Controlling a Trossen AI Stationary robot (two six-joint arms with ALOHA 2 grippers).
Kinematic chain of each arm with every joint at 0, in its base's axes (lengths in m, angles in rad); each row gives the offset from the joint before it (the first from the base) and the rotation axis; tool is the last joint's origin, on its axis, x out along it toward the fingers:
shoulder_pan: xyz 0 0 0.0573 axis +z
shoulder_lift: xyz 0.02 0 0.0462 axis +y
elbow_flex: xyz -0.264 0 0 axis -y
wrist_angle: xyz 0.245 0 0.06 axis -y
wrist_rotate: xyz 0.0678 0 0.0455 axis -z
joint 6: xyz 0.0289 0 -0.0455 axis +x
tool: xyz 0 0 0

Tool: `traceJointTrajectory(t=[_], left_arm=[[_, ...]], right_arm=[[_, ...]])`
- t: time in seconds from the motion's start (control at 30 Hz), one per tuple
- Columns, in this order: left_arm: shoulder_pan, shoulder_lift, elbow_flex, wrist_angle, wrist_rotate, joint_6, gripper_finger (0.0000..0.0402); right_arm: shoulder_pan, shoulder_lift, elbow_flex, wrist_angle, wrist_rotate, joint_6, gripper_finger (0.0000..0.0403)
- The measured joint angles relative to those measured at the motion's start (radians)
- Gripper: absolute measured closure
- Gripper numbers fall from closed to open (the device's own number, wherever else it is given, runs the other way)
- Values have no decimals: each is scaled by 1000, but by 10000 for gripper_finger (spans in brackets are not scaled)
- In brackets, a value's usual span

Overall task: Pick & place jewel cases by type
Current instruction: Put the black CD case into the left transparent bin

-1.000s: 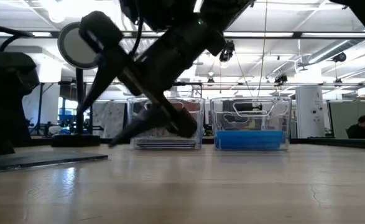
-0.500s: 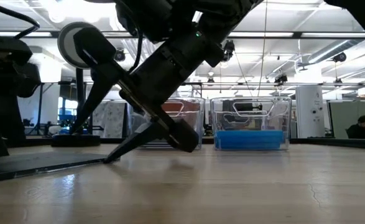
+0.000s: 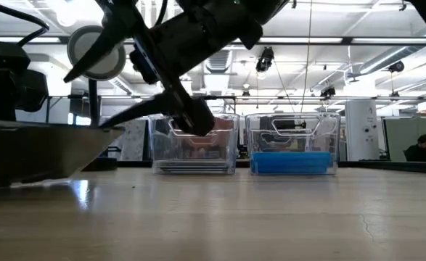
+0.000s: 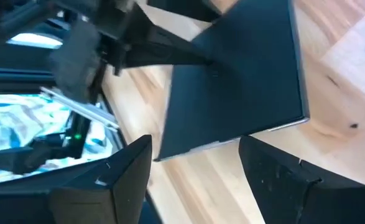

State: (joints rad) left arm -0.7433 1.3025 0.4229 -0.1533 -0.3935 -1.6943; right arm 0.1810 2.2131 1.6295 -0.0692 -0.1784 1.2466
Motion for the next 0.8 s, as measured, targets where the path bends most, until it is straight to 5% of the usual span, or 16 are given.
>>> traceJointTrajectory(t=[0.8], left_arm=[[-24, 4, 26, 109, 20, -33, 188]], right_arm=[[-8, -28, 3, 275, 47, -41, 170]])
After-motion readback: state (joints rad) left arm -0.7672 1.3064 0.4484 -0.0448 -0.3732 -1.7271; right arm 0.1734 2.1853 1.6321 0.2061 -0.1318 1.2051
